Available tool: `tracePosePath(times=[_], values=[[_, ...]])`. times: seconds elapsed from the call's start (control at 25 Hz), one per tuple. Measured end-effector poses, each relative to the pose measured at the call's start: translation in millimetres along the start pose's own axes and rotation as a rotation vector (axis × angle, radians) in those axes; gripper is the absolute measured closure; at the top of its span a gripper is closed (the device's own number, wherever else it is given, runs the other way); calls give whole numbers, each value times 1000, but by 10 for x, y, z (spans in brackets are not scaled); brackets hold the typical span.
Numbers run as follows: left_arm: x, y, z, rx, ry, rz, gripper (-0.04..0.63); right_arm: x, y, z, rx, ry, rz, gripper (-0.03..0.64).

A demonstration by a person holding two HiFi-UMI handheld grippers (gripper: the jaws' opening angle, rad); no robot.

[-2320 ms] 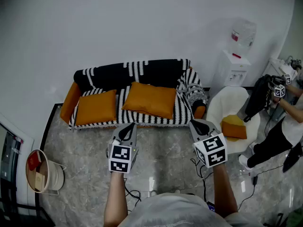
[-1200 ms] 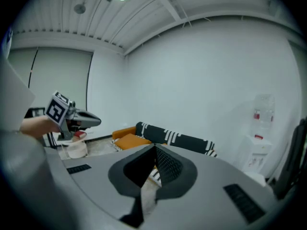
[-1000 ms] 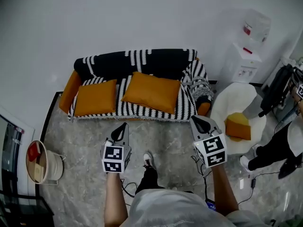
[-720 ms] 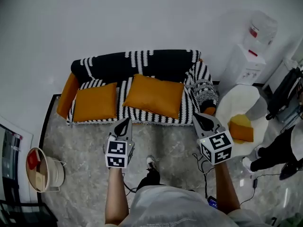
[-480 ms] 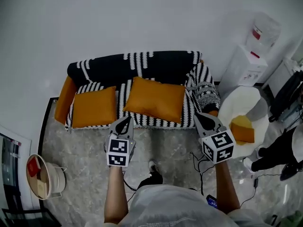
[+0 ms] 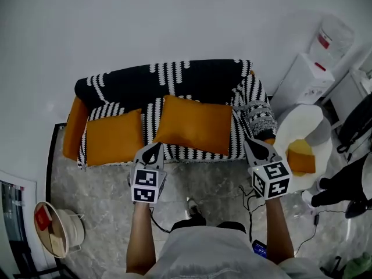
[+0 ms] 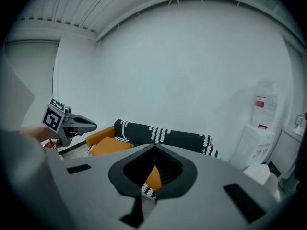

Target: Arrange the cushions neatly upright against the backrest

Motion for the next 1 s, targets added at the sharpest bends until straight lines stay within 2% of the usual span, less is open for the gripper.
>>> tracePosePath(times=[0.16,0.4,0.8,1.0], values=[[193,-73,211,20,-19,-5,583,10,-17,200,29,27,53,614],[361,-257,543,50,-43,-11,583,-93,-201,525,105,-7,127,614],[519,-768,1215,142,-111,-35,572,-484,-719,1226,208,-28,192,610],[500,-1169,1666,196,-111,-74,549,-729,-1160,1584,268,-53,208,561]])
Point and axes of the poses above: the fingertips, and each gripper's own axes: z forward along the fingers, x to its left, y out of its top, the point moved 10 cm from there along -z, backward along the fingers, and after that the axes turned 3 degrees about z, right-handed, at the moved point
